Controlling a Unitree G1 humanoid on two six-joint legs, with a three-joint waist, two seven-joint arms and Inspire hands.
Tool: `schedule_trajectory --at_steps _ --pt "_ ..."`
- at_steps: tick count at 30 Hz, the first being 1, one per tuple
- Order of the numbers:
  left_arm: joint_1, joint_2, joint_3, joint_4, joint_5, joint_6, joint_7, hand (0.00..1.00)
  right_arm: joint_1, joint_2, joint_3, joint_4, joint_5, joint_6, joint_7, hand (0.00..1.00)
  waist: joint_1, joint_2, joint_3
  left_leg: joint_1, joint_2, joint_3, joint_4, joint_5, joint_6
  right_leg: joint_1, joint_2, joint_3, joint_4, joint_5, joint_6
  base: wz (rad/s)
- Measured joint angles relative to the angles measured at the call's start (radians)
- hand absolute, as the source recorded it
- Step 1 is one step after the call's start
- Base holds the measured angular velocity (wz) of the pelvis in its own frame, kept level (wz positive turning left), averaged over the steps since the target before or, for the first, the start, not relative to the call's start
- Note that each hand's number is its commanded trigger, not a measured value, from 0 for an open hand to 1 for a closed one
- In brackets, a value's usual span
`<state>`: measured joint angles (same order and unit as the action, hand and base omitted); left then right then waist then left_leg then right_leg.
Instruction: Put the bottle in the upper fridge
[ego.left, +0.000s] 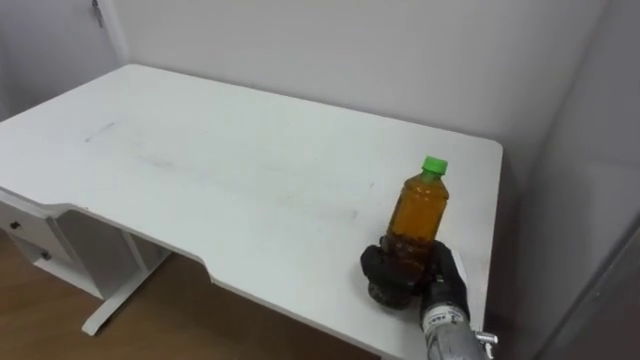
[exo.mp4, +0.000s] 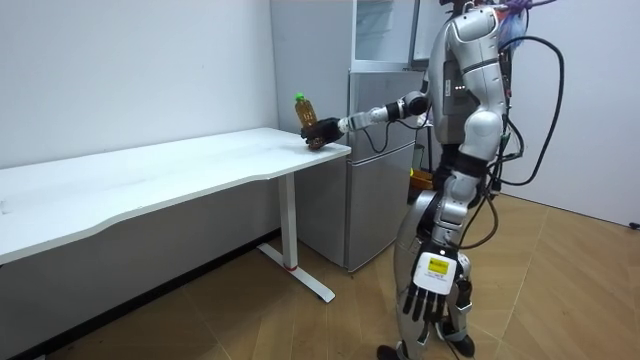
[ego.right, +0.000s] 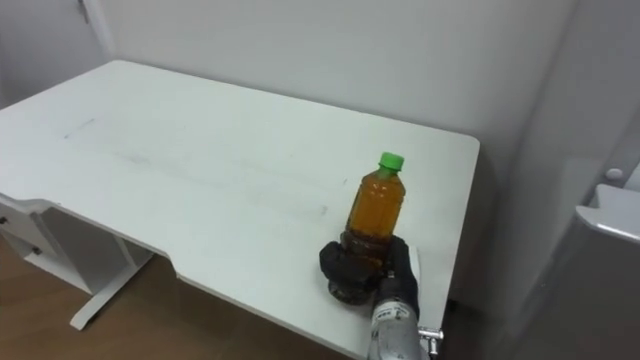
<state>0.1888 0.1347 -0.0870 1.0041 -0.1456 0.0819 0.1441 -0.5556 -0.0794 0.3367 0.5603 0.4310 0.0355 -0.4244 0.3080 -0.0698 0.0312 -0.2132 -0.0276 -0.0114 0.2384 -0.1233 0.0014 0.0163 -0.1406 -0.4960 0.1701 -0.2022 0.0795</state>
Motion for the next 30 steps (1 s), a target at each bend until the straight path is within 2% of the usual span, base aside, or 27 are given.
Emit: schedule_trajectory --at_steps 3,5,8,11,16,19,22,23,30 --pt "0.002 0.000 0.006 0.000 0.002 0.000 -0.004 0.00 0.011 -0.001 0.015 -0.061 0.000 0.012 0.033 1.00 0.000 0.000 -0.0020 0.012 0.000 0.002 -0.002 0.000 0.000 0.004 -0.001 0.004 -0.001 0.000 0.000 -0.02" --pt "0.007 0.001 0.009 0.000 0.003 0.000 -0.007 0.00 0.015 -0.003 0.015 -0.096 -0.002 0.012 0.051 1.00 -0.001 -0.001 -0.0068 0.021 0.001 0.003 -0.003 0.000 0.000 0.011 0.000 0.005 -0.001 0.000 0.000 0.00" --pt "0.019 0.001 0.015 -0.001 0.008 -0.001 -0.008 0.00 0.044 -0.016 0.015 -0.193 -0.014 0.012 0.080 1.00 -0.007 -0.001 -0.0101 0.036 0.002 0.007 -0.005 0.000 0.000 0.025 0.001 0.028 -0.002 0.000 0.000 -0.05" --pt "0.018 0.001 0.017 0.004 0.007 -0.001 -0.001 0.00 0.076 -0.032 0.015 -0.259 -0.012 0.012 0.102 1.00 -0.019 -0.001 -0.0104 0.059 0.002 0.013 -0.006 0.000 0.000 0.052 0.001 0.028 -0.003 0.000 0.000 -0.01" --pt "0.014 0.007 0.017 0.011 0.002 -0.003 -0.003 0.00 0.136 -0.039 0.014 -0.400 -0.051 0.012 0.134 1.00 -0.060 0.004 -0.0130 0.071 0.008 0.026 -0.007 0.000 0.000 0.060 0.003 0.032 -0.001 0.004 -0.006 -0.08" --pt "0.015 0.008 0.025 0.014 0.002 -0.003 -0.014 0.00 0.151 -0.042 0.014 -0.456 -0.058 0.012 0.156 1.00 -0.062 0.008 -0.0152 0.087 0.015 0.043 -0.011 0.000 0.000 0.065 0.005 0.050 0.000 0.006 -0.010 -0.18" --pt "0.018 0.007 0.028 0.020 0.002 -0.003 -0.030 0.00 0.151 -0.046 0.013 -0.495 -0.087 0.013 0.168 1.00 -0.064 0.016 -0.0253 0.098 0.015 0.049 -0.015 0.001 0.001 0.070 0.005 0.057 0.001 0.007 -0.010 -0.08" --pt "0.018 0.007 0.036 0.020 0.002 -0.003 -0.036 0.00 0.151 -0.050 0.012 -0.521 -0.092 0.013 0.181 1.00 -0.066 0.018 -0.0262 0.101 0.015 0.051 -0.017 0.002 0.001 0.072 0.005 0.059 0.001 0.007 -0.010 -0.04" --pt "0.017 0.000 0.089 0.035 0.000 -0.003 -0.046 0.00 0.151 -0.077 -0.008 -0.629 -0.157 0.032 0.251 1.00 -0.088 0.016 -0.0269 0.131 0.015 0.056 -0.030 0.002 0.001 0.092 0.004 0.069 -0.001 0.008 -0.009 -0.02"
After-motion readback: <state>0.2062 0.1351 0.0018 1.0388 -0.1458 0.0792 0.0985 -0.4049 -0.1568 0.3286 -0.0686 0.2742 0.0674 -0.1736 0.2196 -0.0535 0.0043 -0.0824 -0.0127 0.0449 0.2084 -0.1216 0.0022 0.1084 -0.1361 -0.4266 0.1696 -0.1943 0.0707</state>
